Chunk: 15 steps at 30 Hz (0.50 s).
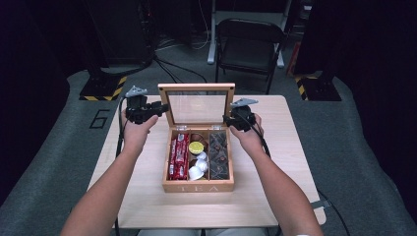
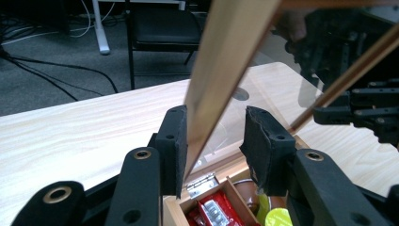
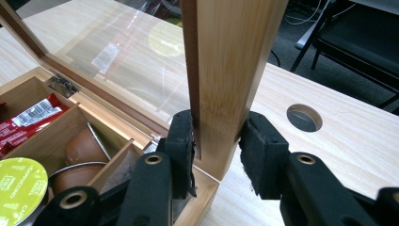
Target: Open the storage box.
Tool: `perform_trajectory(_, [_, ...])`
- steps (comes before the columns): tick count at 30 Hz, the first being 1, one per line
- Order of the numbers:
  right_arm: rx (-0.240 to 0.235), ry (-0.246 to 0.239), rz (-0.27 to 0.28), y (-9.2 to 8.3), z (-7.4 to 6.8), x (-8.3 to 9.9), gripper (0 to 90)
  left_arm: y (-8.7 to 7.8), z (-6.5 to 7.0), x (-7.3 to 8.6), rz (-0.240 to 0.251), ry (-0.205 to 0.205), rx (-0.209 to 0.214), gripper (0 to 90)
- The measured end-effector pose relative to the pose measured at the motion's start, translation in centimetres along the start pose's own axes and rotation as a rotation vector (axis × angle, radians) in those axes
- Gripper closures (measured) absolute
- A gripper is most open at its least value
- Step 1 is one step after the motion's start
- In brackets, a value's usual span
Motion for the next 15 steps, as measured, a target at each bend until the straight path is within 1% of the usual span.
perform_trajectory(1, [0.001,0.003,0.002,0.0,0.0,0.0,64.9,0.0,0.1,0.2,-0.007,0.008,-0.003,59.7])
perform_trajectory(2, [0.005,0.002,0.004,0.1,0.0,-0.1,64.9,-0.1,0.2,0.5,-0.017,0.027,-0.003,59.5])
perform_trajectory(3, [0.008,0.003,0.004,0.1,0.1,-0.1,64.9,-0.1,0.3,0.6,-0.018,0.025,-0.002,59.5])
perform_trajectory(4, [0.007,-0.005,0.007,0.2,0.2,-0.1,64.9,-0.1,0.3,0.8,-0.024,0.025,0.002,59.5])
perform_trajectory(9, [0.008,0.015,0.005,0.4,0.3,-0.2,64.9,-0.3,0.4,1.4,-0.033,0.030,0.000,59.4])
perform_trajectory(10, [0.009,0.012,0.004,0.4,0.3,-0.3,65.0,-0.4,0.5,1.6,-0.038,0.033,0.001,59.4])
perform_trajectory(12, [0.010,0.006,0.003,0.4,0.3,-0.3,65.0,-0.5,0.6,1.6,-0.032,0.035,0.005,59.2])
perform_trajectory(15, [0.010,0.015,0.003,0.6,0.4,-0.4,65.0,-0.7,0.7,1.8,-0.026,0.032,0.014,59.2])
Point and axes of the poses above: each handheld gripper's, and its own axes: y roughly forward along the jaws, x roughly out of its underside, z roughly to its right, the point moved 8 cm from there along y, roughly forward along the jaws, and after that the axes turned 1 degree about x, right-handed, at the moved point
